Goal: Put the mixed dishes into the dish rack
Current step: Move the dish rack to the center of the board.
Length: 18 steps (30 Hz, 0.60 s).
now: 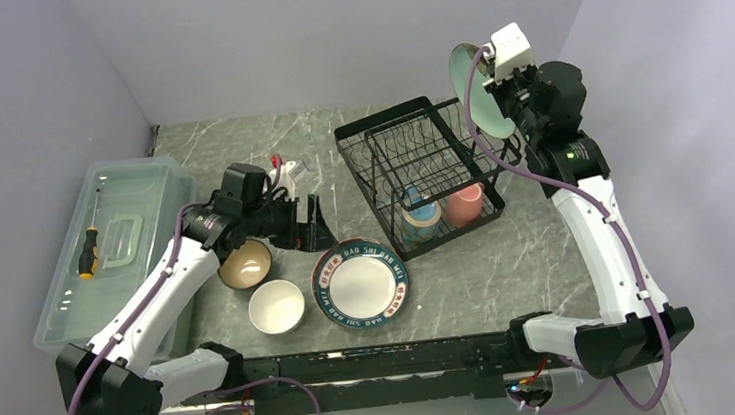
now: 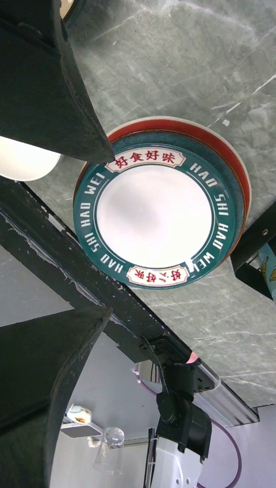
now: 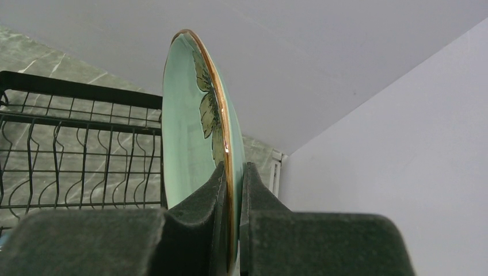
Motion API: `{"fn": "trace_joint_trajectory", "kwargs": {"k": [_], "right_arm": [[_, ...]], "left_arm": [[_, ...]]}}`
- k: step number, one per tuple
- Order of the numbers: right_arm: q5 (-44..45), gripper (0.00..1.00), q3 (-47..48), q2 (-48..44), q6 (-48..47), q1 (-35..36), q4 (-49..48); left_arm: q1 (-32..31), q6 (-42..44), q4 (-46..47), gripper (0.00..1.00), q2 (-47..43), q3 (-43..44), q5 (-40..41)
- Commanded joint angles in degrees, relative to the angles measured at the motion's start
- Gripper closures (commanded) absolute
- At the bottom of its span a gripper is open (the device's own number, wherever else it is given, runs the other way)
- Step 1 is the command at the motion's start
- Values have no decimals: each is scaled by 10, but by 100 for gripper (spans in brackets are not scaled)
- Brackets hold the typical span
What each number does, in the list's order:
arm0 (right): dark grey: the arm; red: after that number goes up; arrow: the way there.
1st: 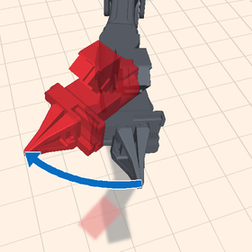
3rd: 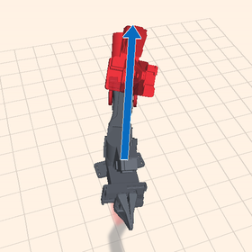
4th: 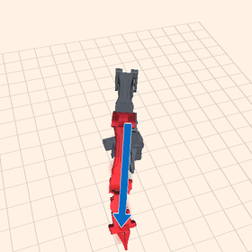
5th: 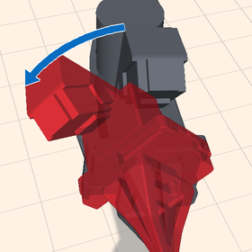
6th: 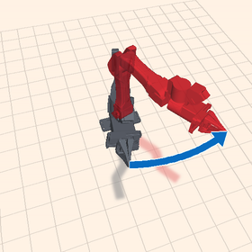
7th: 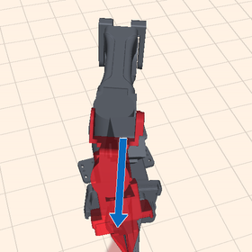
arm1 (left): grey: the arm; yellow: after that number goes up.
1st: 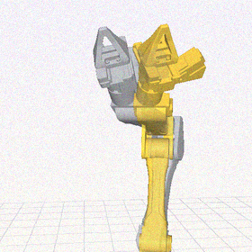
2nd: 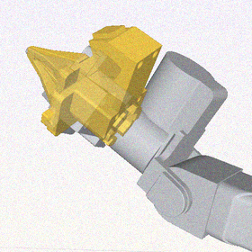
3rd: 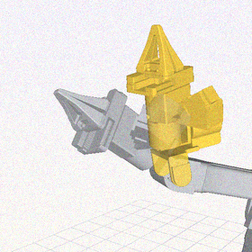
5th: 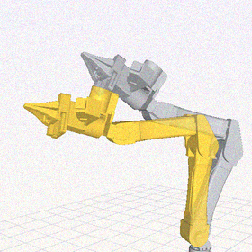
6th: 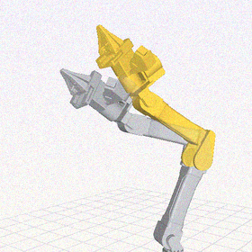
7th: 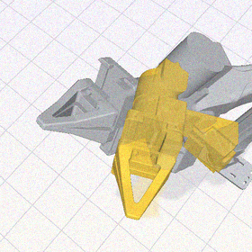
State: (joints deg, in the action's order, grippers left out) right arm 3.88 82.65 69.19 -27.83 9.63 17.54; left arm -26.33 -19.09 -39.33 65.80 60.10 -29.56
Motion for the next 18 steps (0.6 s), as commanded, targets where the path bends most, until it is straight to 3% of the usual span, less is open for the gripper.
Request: {"fn": "trace_joint_trajectory", "kwargs": {"k": [1,18], "right_arm": [[-18,100,0,-20,4,-7,-115],[-29,100,-24,-28,16,-12,-106]], "left_arm": [[-1,17,2,1,-18,-4,6],[-1,16,6,1,-24,-14,3]]}}
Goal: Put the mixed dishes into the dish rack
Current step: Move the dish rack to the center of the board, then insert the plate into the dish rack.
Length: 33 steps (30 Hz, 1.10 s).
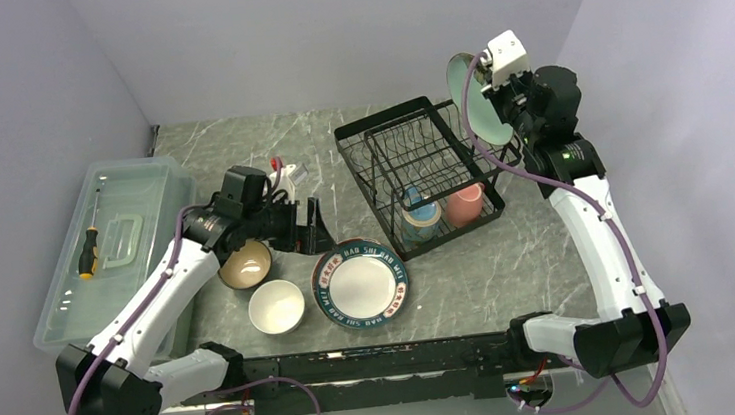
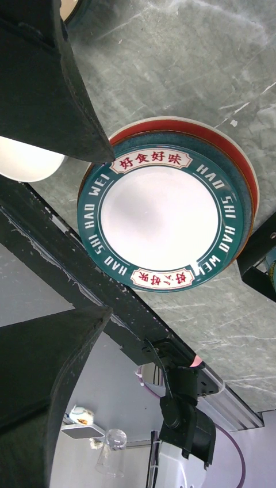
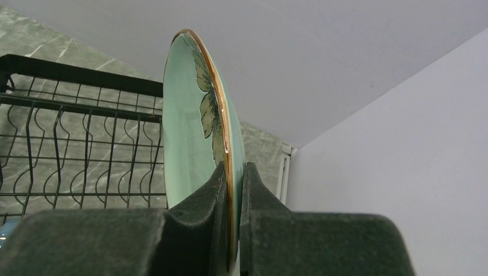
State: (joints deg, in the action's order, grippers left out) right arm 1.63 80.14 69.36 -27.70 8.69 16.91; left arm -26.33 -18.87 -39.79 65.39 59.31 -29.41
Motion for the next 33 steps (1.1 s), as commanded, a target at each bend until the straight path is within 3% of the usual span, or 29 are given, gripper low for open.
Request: {"fn": "trace_joint_trajectory", "kwargs": {"k": [1,13,33], "right_arm": [[-6,100,-2,-31,16,-3,-100],[0,100,-2,-34,37,-3,-103],[-1,100,98,19,70,-1,-52]], "left_arm": [[-1,13,12,0,-20,-6,1],[-1,11,9,1,-24,-7,11],[-1,13,7,1,-19,-7,4]]}}
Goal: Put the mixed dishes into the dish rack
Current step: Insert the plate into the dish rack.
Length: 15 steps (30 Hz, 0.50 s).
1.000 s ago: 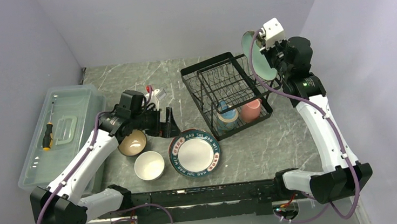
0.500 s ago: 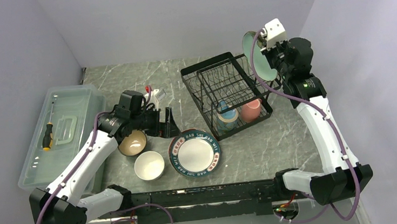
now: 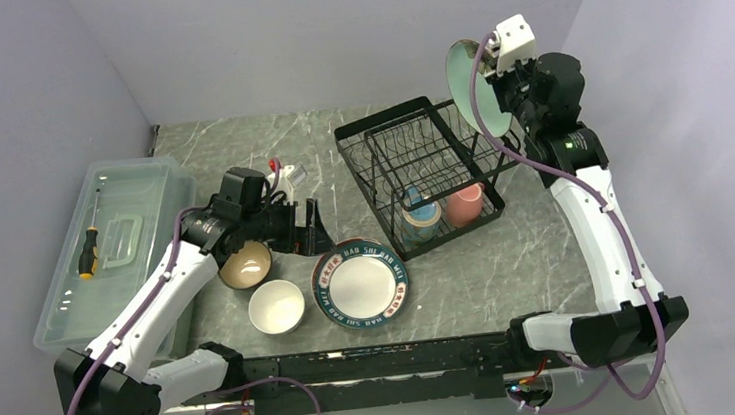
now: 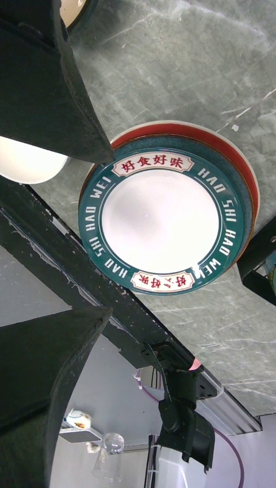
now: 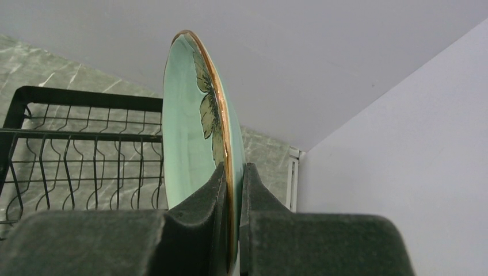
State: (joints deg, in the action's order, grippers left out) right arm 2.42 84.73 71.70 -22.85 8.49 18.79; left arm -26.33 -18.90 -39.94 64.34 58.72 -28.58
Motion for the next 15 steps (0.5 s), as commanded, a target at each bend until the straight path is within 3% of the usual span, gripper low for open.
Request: {"fn": "trace_joint_trajectory", "kwargs": {"k": [1,15], "right_arm": [[-9,100,50,-5,24,1,-70],[10,100,-25,-39,42,6,-86]], "left_arm": [[-1,14,8,1,-9,0,-4],[-1,14,5,1,-14,0,1]]}}
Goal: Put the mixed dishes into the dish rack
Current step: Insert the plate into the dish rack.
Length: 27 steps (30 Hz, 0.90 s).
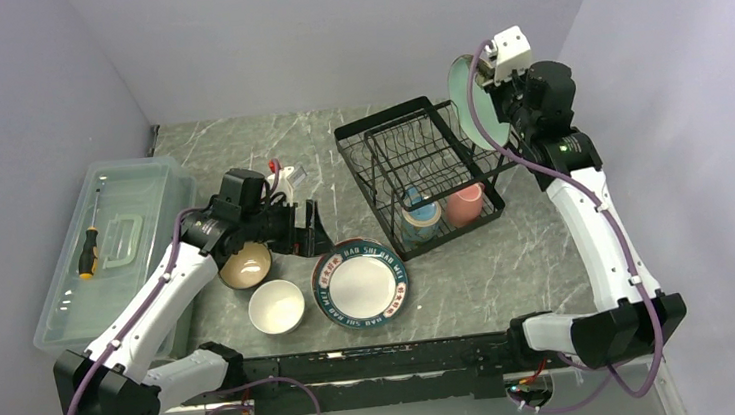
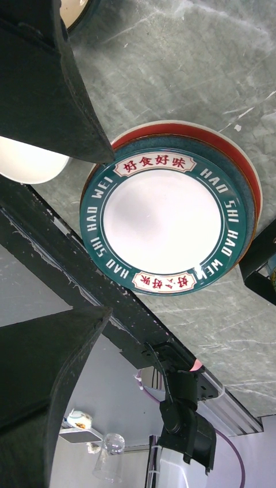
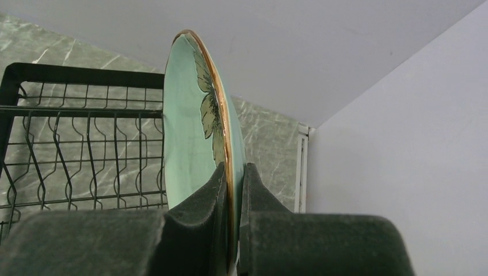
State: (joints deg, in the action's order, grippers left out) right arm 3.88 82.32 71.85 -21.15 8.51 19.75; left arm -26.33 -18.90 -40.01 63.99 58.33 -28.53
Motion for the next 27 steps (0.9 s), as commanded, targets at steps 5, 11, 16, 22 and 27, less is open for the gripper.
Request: {"fn": "trace_joint_trajectory", "kwargs": {"k": [5,11,16,22,27], "right_arm": [[-2,100,-19,-59,25,6,-97],[-4,100,-73,-83,30,6,-114],[-7,100,-88,-87,42,6,-114],[-7,100,-105,-89,45,6,-117],[-17,100,-117,-96,48,6,-115]], "left_arm": [[-1,11,12,1,-13,1,1],[-1,12,7,1,-12,2,6],[-1,11,9,1,-14,0,8],[-1,10,8,1,-13,1,16],[-1,12,3,0,-14,1,21]]}}
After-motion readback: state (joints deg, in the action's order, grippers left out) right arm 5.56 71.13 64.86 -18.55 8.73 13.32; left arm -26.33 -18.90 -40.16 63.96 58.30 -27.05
